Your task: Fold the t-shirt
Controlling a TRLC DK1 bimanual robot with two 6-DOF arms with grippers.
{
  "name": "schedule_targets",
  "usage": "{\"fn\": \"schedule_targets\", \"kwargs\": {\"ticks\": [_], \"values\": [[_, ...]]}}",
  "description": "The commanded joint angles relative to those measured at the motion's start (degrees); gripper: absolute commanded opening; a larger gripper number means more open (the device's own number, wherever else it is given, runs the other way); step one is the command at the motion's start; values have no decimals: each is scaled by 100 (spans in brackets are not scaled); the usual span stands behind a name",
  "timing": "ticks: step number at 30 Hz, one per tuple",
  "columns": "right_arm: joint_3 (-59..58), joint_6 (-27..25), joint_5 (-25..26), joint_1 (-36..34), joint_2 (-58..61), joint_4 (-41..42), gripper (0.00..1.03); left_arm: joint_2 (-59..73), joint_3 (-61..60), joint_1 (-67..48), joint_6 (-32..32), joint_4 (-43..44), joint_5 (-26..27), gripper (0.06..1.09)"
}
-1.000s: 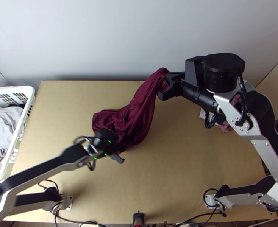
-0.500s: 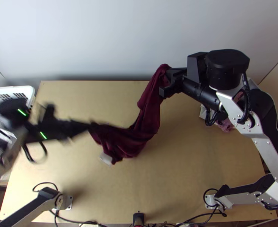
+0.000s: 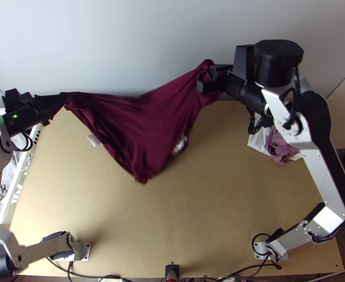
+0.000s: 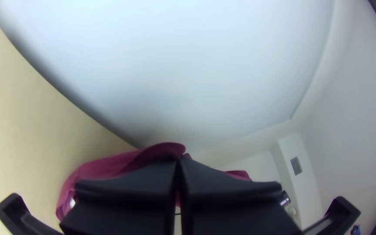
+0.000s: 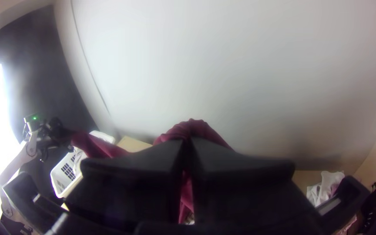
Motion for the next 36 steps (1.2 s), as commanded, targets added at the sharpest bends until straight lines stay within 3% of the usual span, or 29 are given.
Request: {"fn": "schedule_targets", "kwargs": {"ticks": [1,2,3,4,5,6,17,22,27,30,33,36], "values": [[105,64,-24,-62,236,48,3,355,-173,403,367,-113,-155,10],[96,64,-24,-71,228,39,3,232,-208,403,411,-157,-6,19],[87,64,-15,-62,210,39,3,100,-261,403,437,-192,205,41],[70,55,-15,-62,192,39,3,-49,-322,403,446,-218,346,71],[43,55,-24,-62,175,39,3,-208,-410,394,446,-236,451,95],[-1,47,-24,-54,149,31,3,-357,-524,333,446,-245,583,103],[-634,3,-15,25,-335,-101,3,-1306,-1825,-546,587,-280,759,104],[-950,3,-15,-36,-590,-101,3,-2194,-2309,-1372,1000,-877,750,104],[-976,3,-15,-36,-643,-101,3,-2080,-2370,-845,1246,-1071,759,104],[-994,-6,-15,-45,-660,-101,3,-1825,-2133,113,1272,-1080,1541,104],[-950,-32,-15,-45,-660,-101,3,-2009,-1852,351,1131,-1115,2174,104],[-924,-32,-15,-36,-669,-101,3,-2493,-1676,289,982,-1106,2262,104]]}}
